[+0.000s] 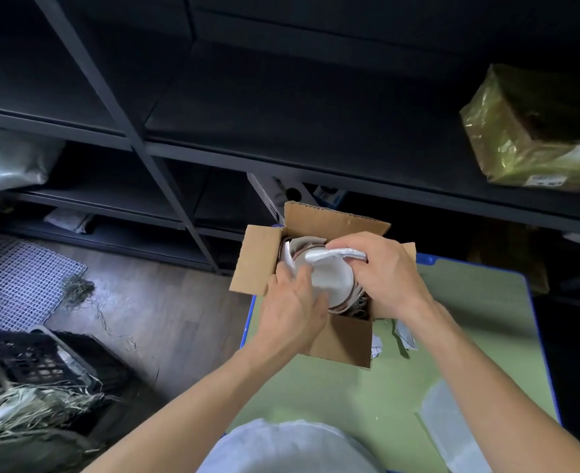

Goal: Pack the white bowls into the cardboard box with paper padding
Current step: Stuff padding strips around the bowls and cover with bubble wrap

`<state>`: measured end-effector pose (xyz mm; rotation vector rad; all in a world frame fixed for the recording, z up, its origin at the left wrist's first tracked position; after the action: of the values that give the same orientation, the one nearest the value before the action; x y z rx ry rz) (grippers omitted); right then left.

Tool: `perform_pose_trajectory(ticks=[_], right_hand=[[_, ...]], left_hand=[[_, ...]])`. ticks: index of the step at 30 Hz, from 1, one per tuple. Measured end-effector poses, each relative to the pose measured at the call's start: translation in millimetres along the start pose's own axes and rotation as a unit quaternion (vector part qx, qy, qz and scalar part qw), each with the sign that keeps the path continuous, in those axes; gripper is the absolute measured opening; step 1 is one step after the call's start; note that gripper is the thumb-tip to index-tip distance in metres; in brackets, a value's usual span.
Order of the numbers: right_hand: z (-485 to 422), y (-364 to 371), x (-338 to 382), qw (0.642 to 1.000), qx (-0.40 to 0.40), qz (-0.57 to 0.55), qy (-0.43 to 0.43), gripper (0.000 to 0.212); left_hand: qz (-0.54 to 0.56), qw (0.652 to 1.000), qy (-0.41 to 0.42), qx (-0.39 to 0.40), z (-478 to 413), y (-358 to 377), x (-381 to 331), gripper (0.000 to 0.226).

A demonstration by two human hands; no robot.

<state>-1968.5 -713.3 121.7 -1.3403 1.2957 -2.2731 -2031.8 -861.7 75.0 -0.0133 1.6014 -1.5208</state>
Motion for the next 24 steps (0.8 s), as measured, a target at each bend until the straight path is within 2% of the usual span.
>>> perform_pose_trajectory(ticks=[3,7,11,14,18,24], right_hand=[[-7.9,0.4,7.2,0.998,0.001,0.039,-0.050,0.049],[-22.4,10.1,27.5,0.985,0.045,0.086,-0.143,0.056],[-38.8,22.5,49.6,0.955,0.109,0.180,-0.209,0.055],[-45.7,29.6,61.7,0.926,0.116,0.264,-0.243,0.050],[-52.9,32.0,67.9,0.901,0.145,0.328,-0.245,0.048],[-51.1,26.5,59.6,0.895,0.159,0.356,-0.217,0.051]], left_hand=[[-0.050,0.998,-0.010,0.040,-6.9,0.2,5.0,0.035],[-0.075,0.996,-0.002,0.057,-4.9,3.8,6.0,0.036],[-0.104,0.993,0.024,0.052,2.0,5.4,8.3,0.043],[-0.104,0.993,0.033,0.041,4.9,4.0,9.7,0.046],[-0.097,0.994,0.039,0.029,8.5,3.5,11.2,0.047],[-0.092,0.994,0.041,0.044,14.7,1.5,10.0,0.053]])
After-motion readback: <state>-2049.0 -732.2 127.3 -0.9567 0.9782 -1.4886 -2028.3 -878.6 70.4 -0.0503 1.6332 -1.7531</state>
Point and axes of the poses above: each hand's wrist, its own z-axis away from the middle knuckle, its own y-axis out of the palm, x = y × z, the point moved 2 cm from there along -z, towards the middle knuckle, and after that the axes turned 10 degrees about y, right-handed, at the moved point
